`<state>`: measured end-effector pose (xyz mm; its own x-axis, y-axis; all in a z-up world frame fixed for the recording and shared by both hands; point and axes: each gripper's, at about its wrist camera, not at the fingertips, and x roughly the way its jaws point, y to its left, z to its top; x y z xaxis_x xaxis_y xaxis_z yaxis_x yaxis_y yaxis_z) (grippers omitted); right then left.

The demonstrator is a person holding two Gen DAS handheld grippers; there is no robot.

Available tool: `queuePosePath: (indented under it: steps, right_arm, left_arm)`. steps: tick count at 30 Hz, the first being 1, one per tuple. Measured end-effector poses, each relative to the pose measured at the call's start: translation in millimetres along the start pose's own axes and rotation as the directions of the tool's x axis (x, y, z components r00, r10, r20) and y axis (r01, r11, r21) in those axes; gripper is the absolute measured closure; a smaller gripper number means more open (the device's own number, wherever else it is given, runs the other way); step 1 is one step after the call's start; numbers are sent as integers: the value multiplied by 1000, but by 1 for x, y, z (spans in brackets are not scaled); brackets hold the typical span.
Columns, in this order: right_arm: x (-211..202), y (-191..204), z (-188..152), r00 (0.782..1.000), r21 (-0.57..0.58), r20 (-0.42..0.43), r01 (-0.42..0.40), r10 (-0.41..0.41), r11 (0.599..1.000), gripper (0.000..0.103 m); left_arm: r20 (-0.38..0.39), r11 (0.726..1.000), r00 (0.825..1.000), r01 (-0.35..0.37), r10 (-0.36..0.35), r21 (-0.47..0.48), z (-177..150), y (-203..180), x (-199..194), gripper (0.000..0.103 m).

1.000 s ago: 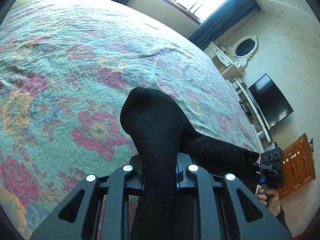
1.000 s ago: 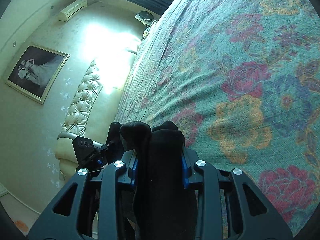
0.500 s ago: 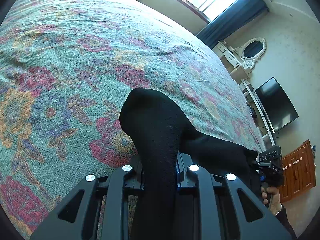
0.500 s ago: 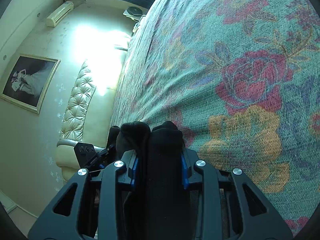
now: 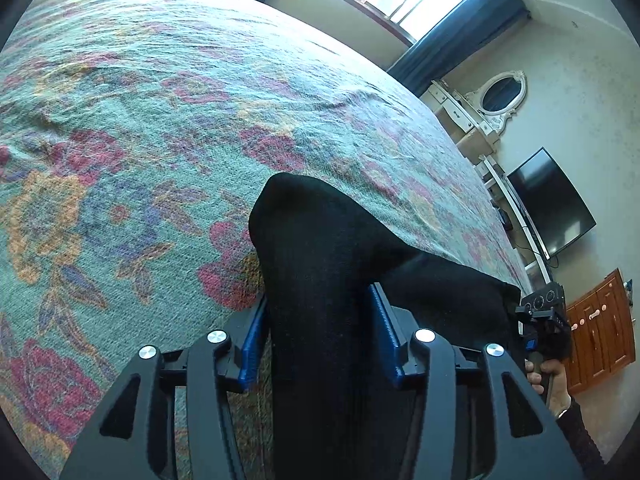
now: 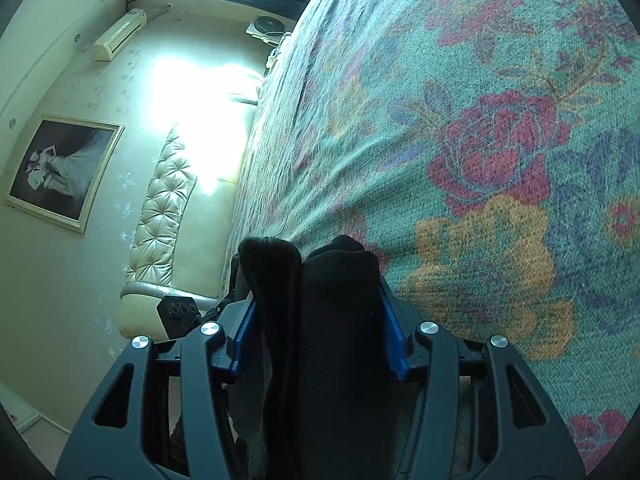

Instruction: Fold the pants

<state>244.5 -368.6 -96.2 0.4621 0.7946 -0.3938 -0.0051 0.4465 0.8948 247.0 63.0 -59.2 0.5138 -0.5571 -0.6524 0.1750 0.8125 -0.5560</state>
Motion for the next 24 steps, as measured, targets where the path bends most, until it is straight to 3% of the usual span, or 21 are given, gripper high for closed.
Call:
queuePosePath:
  steps: [1, 5, 7, 11, 15, 18, 19, 20, 21, 24]
  right_arm:
    - [-5, 0, -3, 1000, 3, 5, -6, 6, 1000, 42]
    - [-24, 0, -24, 1000, -1, 3, 12, -12, 1000, 34]
    - [-32, 1, -37, 999, -8, 0, 34, -34, 999, 32]
    - [-36, 9, -67, 998, -19, -31, 58, -58, 998, 21]
    - [-25, 21, -93, 994, -49, -87, 57, -62, 997, 14]
    - [-21, 31, -104, 991, -90, -72, 105, -111, 990, 14]
    - [-20, 32, -106, 991, -92, -70, 110, -117, 990, 15]
    - [-19, 33, -109, 989, -97, -68, 122, -129, 988, 24]
    - [-17, 34, -110, 985, -102, -71, 148, -156, 984, 40]
    - [-19, 26, -112, 984, -84, -77, 151, -158, 985, 57]
  left_arm:
    - [3, 1000, 1000, 6, -6, -4, -4, 1, -6, 42]
    - [8, 996, 998, 60, -60, -60, -28, 13, -32, 40]
    - [6, 992, 997, 82, -81, -100, -44, 21, -42, 33]
    - [7, 973, 991, 135, -136, -188, -74, 34, -57, 33]
    - [2, 968, 987, 159, -162, -196, -92, 25, -64, 33]
    - [-12, 968, 984, 173, -178, -182, -103, 10, -61, 33]
    - [-12, 969, 984, 173, -178, -174, -107, 7, -59, 32]
    - [-13, 971, 984, 172, -176, -165, -110, 3, -57, 32]
    - [-9, 973, 985, 170, -173, -155, -112, -1, -56, 33]
    - [2, 978, 989, 149, -150, -146, -115, -8, -54, 38]
